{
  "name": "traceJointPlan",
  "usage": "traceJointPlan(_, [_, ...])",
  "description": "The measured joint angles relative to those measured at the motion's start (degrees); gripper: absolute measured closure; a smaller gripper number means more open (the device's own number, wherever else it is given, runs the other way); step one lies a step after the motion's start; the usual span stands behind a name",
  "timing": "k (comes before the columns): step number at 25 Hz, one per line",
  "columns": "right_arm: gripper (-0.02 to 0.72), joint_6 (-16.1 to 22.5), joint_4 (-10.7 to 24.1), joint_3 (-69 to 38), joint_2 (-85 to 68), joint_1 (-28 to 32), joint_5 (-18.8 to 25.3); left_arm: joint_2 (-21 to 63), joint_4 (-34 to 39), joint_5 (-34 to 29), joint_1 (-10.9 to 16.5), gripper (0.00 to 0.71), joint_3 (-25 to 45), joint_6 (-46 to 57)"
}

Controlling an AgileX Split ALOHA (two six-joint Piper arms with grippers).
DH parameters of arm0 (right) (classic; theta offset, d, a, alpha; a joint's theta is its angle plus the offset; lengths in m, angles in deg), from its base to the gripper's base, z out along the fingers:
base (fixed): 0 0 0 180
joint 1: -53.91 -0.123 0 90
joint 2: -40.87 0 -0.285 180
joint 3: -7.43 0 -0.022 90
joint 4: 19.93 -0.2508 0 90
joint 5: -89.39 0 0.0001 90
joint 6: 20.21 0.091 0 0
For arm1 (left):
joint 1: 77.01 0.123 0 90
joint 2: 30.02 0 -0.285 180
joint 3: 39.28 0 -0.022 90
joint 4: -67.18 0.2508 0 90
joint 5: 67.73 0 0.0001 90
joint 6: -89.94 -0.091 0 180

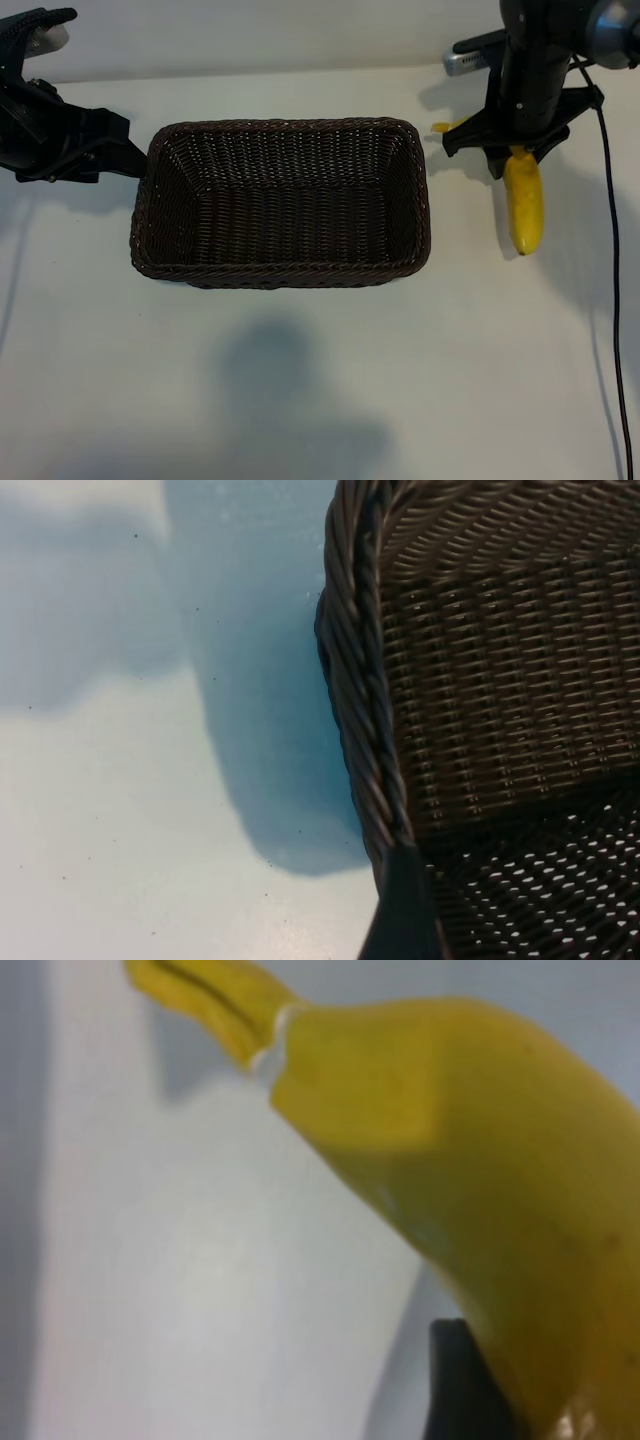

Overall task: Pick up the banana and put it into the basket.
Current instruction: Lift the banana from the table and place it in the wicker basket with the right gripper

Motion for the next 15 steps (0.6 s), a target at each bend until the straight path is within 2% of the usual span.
traceJointPlan(15, [0.284,0.0,0.5,0.1,-7.4,0.0,4.0,0.0,0.0,-0.2,0.0,0.114,0.0,-0.2])
